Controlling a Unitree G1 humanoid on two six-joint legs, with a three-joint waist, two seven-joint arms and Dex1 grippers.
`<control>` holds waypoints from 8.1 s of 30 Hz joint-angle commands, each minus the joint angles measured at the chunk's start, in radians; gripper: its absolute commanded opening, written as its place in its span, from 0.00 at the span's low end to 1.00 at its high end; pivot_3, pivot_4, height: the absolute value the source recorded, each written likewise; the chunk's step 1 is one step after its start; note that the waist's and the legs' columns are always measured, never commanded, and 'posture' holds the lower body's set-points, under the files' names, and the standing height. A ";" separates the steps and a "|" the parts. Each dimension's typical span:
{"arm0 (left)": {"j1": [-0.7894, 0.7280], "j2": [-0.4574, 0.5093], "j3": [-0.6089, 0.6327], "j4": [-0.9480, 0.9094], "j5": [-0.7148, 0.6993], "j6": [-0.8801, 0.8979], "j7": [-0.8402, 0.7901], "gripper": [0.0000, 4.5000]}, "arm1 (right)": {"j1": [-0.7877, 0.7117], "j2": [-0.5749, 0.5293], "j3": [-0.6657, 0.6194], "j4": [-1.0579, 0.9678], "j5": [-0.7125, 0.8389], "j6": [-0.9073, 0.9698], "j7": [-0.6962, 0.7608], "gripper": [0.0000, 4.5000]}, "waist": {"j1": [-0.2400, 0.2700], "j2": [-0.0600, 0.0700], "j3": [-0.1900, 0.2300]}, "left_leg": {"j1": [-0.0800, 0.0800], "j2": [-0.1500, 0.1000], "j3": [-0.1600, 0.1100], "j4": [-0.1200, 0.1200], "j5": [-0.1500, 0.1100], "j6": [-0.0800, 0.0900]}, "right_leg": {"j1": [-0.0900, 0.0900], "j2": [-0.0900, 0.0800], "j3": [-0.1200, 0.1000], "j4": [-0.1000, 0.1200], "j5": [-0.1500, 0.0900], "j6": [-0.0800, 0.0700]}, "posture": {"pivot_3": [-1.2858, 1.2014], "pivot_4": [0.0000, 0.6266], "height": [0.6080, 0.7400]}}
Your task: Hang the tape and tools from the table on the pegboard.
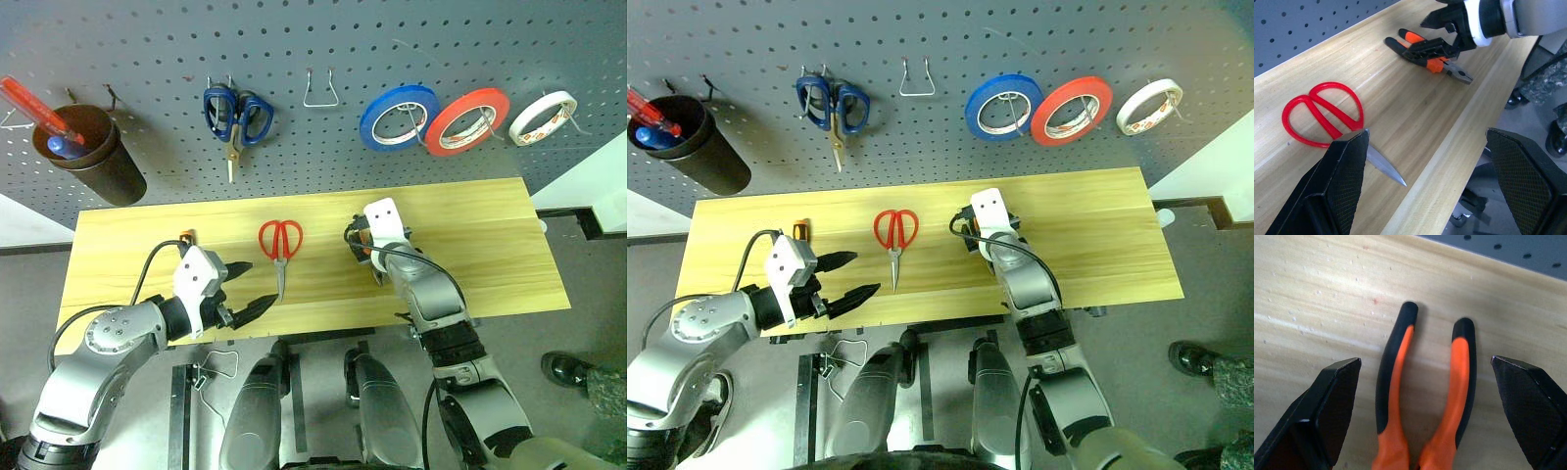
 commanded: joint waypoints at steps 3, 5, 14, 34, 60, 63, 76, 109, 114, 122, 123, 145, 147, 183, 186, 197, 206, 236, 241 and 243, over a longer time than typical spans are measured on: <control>0.007 0.003 0.014 -0.025 -0.017 -0.002 -0.001 0.89 | 0.025 0.005 0.009 -0.045 -0.014 -0.005 0.013 0.99 | 0.001 0.000 0.002 | 0.000 0.000 0.000 0.000 0.000 0.000 | 0.000 0.000 0.000 0.000 0.000 0.000 | 0.54 0.70 0.80; 0.002 0.003 0.015 -0.022 -0.018 -0.003 0.000 0.89 | 0.030 0.005 0.007 -0.053 -0.016 -0.001 0.015 0.99 | 0.001 0.000 0.002 | 0.000 0.000 0.000 0.000 0.000 0.000 | 0.000 0.000 0.000 0.000 0.000 0.000 | 0.54 0.70 0.80; -0.001 0.005 0.018 -0.034 -0.027 0.004 0.002 0.89 | -0.015 0.005 -0.036 -0.065 -0.020 0.052 0.000 0.99 | 0.001 0.000 0.003 | 0.000 0.000 0.001 0.000 0.000 0.000 | -0.001 0.000 0.001 0.000 0.000 0.000 | 0.54 0.71 0.80; -0.005 0.004 0.023 -0.051 -0.033 0.014 0.019 0.89 | -0.050 -0.051 -0.048 -0.058 0.002 0.268 0.084 0.91 | 0.000 0.000 0.009 | -0.001 0.000 0.001 0.000 0.000 0.000 | -0.002 -0.001 0.001 0.000 0.000 0.000 | 0.54 0.72 0.80; -0.052 -0.068 0.051 0.012 -0.089 -0.090 -0.018 0.89 | 0.218 -0.182 -0.062 -0.679 0.214 0.181 0.385 0.53 | 0.004 -0.001 0.013 | -0.003 0.000 0.002 -0.001 0.000 0.000 | -0.004 0.000 0.001 0.000 0.000 0.001 | 0.53 0.61 0.80; -0.065 -0.099 0.060 0.040 -0.076 -0.180 -0.039 0.89 | 0.273 -0.201 -0.144 -0.796 0.318 0.171 0.448 0.53 | 0.006 -0.001 0.012 | -0.003 0.000 0.002 -0.001 0.000 -0.001 | -0.003 0.000 0.001 0.000 0.000 0.001 | 0.53 0.59 0.80; -0.102 -0.193 0.064 0.112 -0.109 -0.299 -0.065 0.89 | 0.135 -0.181 -0.387 -1.003 0.765 0.168 0.407 0.53 | 0.003 -0.002 0.012 | -0.001 0.000 0.002 0.001 0.002 -0.003 | -0.001 0.000 0.000 0.001 0.002 0.003 | 0.53 0.54 0.80; -0.053 -0.416 0.137 0.255 -0.081 -0.716 0.006 0.89 | -0.398 0.005 -0.136 -0.379 0.366 -0.408 0.227 0.53 | 0.000 -0.005 0.010 | -0.002 -0.001 0.002 0.017 0.003 -0.004 | -0.002 0.001 0.000 0.018 0.003 0.004 | 0.53 0.50 0.80; -0.060 -0.418 0.139 0.270 -0.071 -0.746 0.017 0.89 | -0.430 0.048 -0.129 -0.314 0.341 -0.466 0.198 0.53 | -0.001 -0.005 0.009 | -0.002 -0.001 0.002 0.017 0.003 -0.004 | -0.003 0.001 0.000 0.018 0.003 0.004 | 0.54 0.50 0.80; -0.074 -0.430 0.109 0.271 -0.054 -0.761 0.032 0.89 | -0.523 0.145 -0.110 -0.077 0.266 -0.618 0.176 0.53 | 0.001 -0.005 0.009 | -0.001 -0.001 0.003 0.017 0.003 -0.005 | -0.003 0.002 0.000 0.020 0.003 0.004 | 0.54 0.51 0.80; -0.072 -0.430 0.108 0.268 -0.053 -0.761 0.033 0.89 | -0.525 0.150 -0.111 -0.064 0.265 -0.626 0.176 0.53 | 0.003 -0.005 0.009 | -0.002 -0.001 0.003 0.017 0.003 -0.005 | -0.003 0.002 0.000 0.020 0.003 0.004 | 0.54 0.51 0.80; -0.062 -0.407 0.102 0.231 -0.059 -0.746 0.059 0.89 | -0.503 0.133 -0.138 0.016 0.241 -0.683 0.170 0.53 | 0.004 -0.005 0.009 | -0.001 -0.001 0.003 0.017 0.003 -0.005 | -0.004 0.002 0.000 0.021 0.003 0.003 | 0.55 0.54 0.80; -0.066 -0.408 0.100 0.236 -0.059 -0.746 0.058 0.89 | -0.501 0.126 -0.140 0.009 0.237 -0.677 0.168 0.53 | 0.004 -0.005 0.009 | -0.001 -0.001 0.003 0.017 0.003 -0.005 | -0.004 0.002 0.000 0.021 0.003 0.003 | 0.55 0.54 0.80; -0.089 -0.407 0.093 0.256 -0.044 -0.755 0.068 0.89 | -0.418 0.104 -0.136 -0.101 0.247 -0.535 0.156 0.99 | 0.002 -0.005 0.009 | -0.001 0.000 0.002 0.018 0.004 -0.005 | -0.004 0.002 0.000 0.022 0.003 0.003 | 0.54 0.55 0.80; -0.088 -0.409 0.093 0.256 -0.043 -0.757 0.067 0.89 | -0.419 0.103 -0.138 -0.099 0.250 -0.527 0.154 0.99 | 0.002 -0.005 0.009 | -0.001 0.000 0.002 0.018 0.004 -0.006 | -0.003 0.002 0.000 0.022 0.004 0.002 | 0.54 0.54 0.80; -0.009 -0.374 0.049 0.202 -0.090 -0.696 -0.004 0.89 | -0.388 0.088 -0.127 -0.142 0.245 -0.506 0.166 0.99 | 0.001 -0.005 0.009 | -0.001 0.000 0.002 0.018 0.005 -0.006 | -0.003 0.002 0.000 0.022 0.004 0.002 | 0.54 0.54 0.80; 0.029 -0.364 0.044 0.187 -0.088 -0.699 -0.025 0.89 | -0.279 0.036 -0.123 -0.308 0.266 -0.411 0.202 0.99 | 0.005 -0.005 0.009 | -0.001 0.000 0.002 0.017 0.005 -0.006 | -0.004 0.002 0.000 0.020 0.004 0.002 | 0.55 0.53 0.80; -0.140 -0.528 -0.159 0.250 0.377 -0.050 0.710 0.89 | 0.293 -0.469 -0.290 -1.020 0.832 0.149 0.346 0.99 | 0.011 -0.011 0.004 | 0.000 0.000 0.001 0.020 0.003 -0.003 | 0.002 0.001 -0.001 0.016 0.006 0.005 | 0.53 0.56 0.80; -0.238 -0.662 -0.181 0.385 0.434 0.009 0.820 0.89 | 0.284 -0.454 -0.265 -1.034 0.844 0.152 0.300 0.99 | 0.009 -0.011 0.004 | -0.001 0.000 0.001 0.022 0.003 -0.002 | 0.002 0.001 -0.001 0.016 0.006 0.006 | 0.53 0.57 0.80; -0.270 -0.731 -0.184 0.415 0.433 0.028 0.854 0.89 | 0.286 -0.449 -0.257 -1.042 0.852 0.152 0.282 0.99 | 0.009 -0.012 0.004 | -0.001 0.000 0.001 0.022 0.003 -0.002 | 0.003 0.001 -0.001 0.016 0.006 0.006 | 0.53 0.57 0.80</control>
